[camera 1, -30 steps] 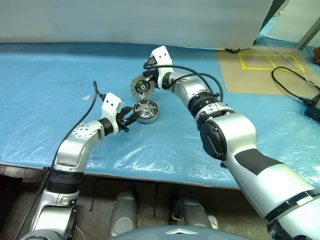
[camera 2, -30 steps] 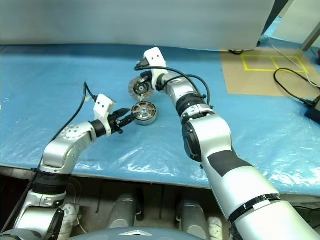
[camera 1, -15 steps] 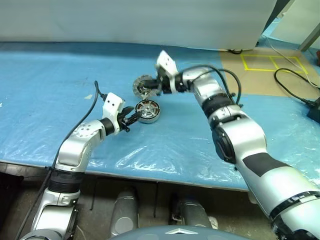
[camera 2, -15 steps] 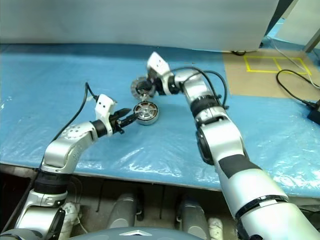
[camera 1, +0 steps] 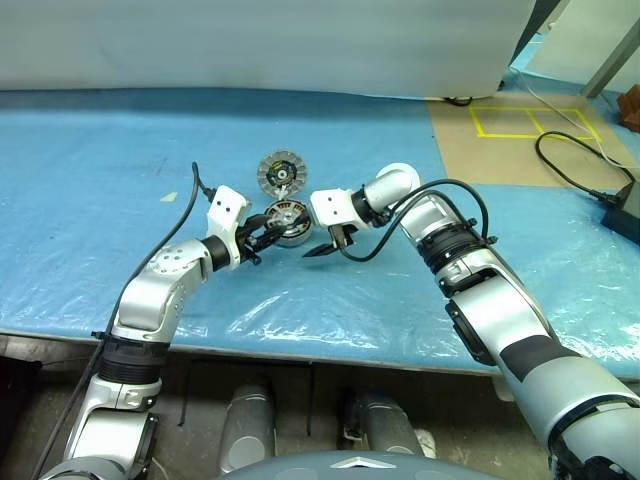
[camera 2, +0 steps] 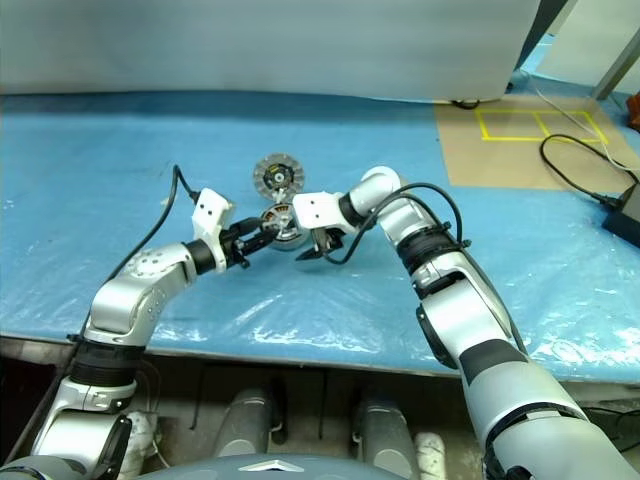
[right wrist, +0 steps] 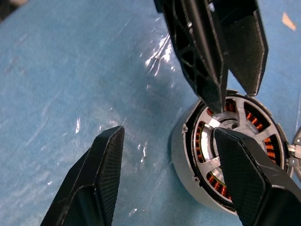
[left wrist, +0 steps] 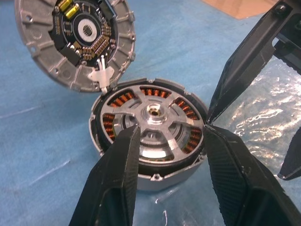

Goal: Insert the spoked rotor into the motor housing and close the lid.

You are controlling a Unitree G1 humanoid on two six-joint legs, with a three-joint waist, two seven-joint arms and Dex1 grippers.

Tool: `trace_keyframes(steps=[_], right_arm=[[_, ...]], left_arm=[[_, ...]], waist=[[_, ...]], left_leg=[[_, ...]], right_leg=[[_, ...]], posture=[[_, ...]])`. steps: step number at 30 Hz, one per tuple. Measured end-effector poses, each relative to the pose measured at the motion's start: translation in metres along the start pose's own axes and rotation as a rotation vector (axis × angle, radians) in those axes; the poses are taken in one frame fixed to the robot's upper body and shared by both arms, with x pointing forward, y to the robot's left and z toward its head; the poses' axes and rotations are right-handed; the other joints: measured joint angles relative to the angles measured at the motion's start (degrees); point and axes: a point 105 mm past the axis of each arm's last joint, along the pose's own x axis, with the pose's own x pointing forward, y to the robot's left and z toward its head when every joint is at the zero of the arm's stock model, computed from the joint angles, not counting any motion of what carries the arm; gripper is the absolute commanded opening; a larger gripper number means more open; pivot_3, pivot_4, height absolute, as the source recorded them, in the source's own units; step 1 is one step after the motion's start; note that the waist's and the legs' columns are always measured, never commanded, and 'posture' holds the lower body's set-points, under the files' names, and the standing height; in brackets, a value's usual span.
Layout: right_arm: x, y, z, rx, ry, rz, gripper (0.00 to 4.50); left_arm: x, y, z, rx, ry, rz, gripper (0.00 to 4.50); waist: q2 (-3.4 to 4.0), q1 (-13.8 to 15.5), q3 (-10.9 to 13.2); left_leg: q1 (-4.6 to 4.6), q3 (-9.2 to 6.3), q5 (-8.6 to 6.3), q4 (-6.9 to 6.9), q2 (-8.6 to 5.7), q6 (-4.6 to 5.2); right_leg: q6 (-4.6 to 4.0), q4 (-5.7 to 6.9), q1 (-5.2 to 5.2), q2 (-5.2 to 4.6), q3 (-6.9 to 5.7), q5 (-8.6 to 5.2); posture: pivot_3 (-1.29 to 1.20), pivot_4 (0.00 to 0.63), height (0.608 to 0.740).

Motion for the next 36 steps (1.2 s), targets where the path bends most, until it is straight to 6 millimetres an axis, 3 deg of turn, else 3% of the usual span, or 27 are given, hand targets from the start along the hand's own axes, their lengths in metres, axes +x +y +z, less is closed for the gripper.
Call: trace_keyframes(steps=[3,7,15,23,26,33,36], right_arm=[[0.009,0.005,-0.008,0.011,0.018,0.008,3.21],[0.010,-0.006,-0.009,-0.011,0.067,-0.015,3.21],[0.012,-0.008,-0.009,-0.016,0.073,-0.006,3.21],[0.019,-0.008,-0.006,-0.057,0.078,-0.015,3.21],[0.019,-0.009,-0.006,-0.064,0.085,-0.020,2.63],[0.016,-0.014,-0.007,-0.069,0.104,-0.042,0.47],[0.016,-0.014,-0.008,-0.070,0.104,-0.038,0.47]], left_arm=[[0.000,0.001,0.000,-0.002,0.001,0.006,2.20],[-0.006,0.001,0.003,0.024,0.007,-0.020,2.20],[-0.033,0.025,0.008,0.061,0.030,0.022,2.20],[-0.031,0.024,0.005,0.044,0.028,0.023,2.20],[-0.027,0.019,0.003,0.035,0.026,0.009,2.20],[-0.024,0.016,0.001,0.032,0.028,0.006,2.20],[-0.023,0.016,0.001,0.030,0.024,0.012,2.20]], waist=[[0.00,0.0,0.0],[0.00,-0.3,0.0],[0.02,-0.3,0.0],[0.02,-0.2,0.0],[0.02,-0.2,0.0],[0.02,-0.1,0.0],[0.02,-0.2,0.0]], left_leg=[[0.00,0.00,0.00,0.02,0.01,0.00],[0.03,0.00,0.00,0.04,0.06,0.00],[0.01,0.00,0.00,0.04,0.04,0.00],[0.03,0.00,0.00,0.08,0.07,-0.01],[0.05,0.00,0.00,0.08,0.06,-0.01],[0.02,0.00,0.00,0.08,0.05,-0.01],[0.03,0.00,0.00,0.08,0.06,-0.01]], right_leg=[[0.00,0.01,0.00,0.00,0.00,0.00],[-0.01,0.04,0.00,0.02,0.00,0.00],[-0.03,0.01,0.00,0.03,0.00,-0.02],[-0.03,0.05,0.01,0.03,0.01,-0.02],[-0.03,0.05,0.03,0.03,0.01,-0.02],[-0.03,0.02,0.03,0.02,0.01,-0.02],[-0.03,0.04,0.03,0.03,0.01,-0.02]], posture=[[0.00,0.150,0.740],[0.00,0.150,0.740],[0.00,0.150,0.740],[0.00,0.150,0.740],[0.00,0.150,0.740],[0.00,0.150,0.740],[0.00,0.150,0.740]])
